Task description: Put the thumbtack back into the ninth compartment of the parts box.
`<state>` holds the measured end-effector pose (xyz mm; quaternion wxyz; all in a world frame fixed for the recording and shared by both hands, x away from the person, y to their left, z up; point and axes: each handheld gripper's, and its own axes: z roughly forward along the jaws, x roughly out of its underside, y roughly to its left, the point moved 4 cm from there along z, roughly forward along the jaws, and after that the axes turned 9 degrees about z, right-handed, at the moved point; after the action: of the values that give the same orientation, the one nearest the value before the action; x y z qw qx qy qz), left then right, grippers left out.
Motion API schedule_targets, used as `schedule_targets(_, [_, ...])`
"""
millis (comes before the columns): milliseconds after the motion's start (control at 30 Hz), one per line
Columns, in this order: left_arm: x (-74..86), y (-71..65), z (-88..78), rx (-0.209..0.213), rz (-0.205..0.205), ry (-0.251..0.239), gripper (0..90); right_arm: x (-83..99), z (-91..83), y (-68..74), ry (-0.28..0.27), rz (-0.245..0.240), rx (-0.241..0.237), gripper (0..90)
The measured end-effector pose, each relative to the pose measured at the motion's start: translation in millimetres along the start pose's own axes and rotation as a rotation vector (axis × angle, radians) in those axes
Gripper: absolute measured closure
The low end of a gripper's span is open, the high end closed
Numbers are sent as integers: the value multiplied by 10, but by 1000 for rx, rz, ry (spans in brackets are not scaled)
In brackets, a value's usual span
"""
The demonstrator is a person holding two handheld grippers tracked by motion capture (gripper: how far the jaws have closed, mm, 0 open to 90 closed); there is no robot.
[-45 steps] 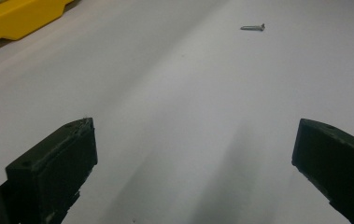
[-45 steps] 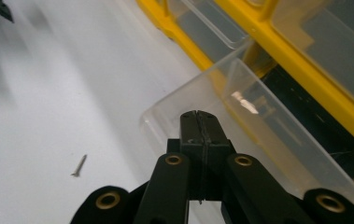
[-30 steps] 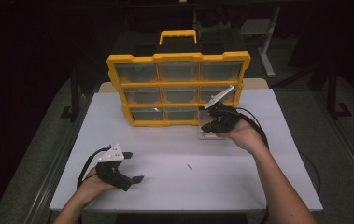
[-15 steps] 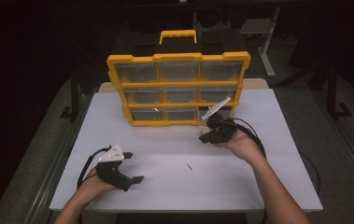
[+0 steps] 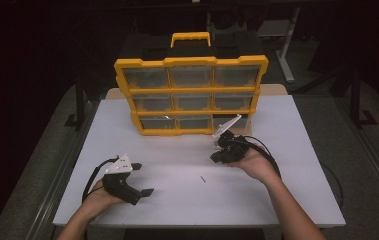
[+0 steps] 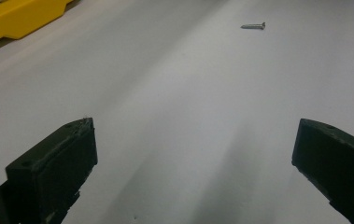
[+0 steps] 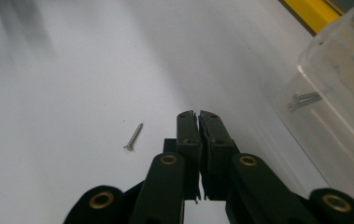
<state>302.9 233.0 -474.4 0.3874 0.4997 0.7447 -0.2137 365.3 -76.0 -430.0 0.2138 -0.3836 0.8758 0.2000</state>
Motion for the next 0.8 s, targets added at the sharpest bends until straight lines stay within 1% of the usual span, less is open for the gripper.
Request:
schedule_targets(167, [-4, -11, 1, 0, 1, 0, 0, 20, 93, 52, 16, -18, -4, 794])
schedule_targets(433, [-5, -23, 0, 3, 4, 2, 0, 33, 218, 157, 32, -21, -26, 737])
schedule_targets(767, [6, -16, -17, -1, -1, 1, 0, 41, 389, 301, 73, -53, -59, 718])
schedule_targets(800, [6, -16, -16, 0, -1, 1, 0, 47, 401, 316, 81, -45, -62, 716])
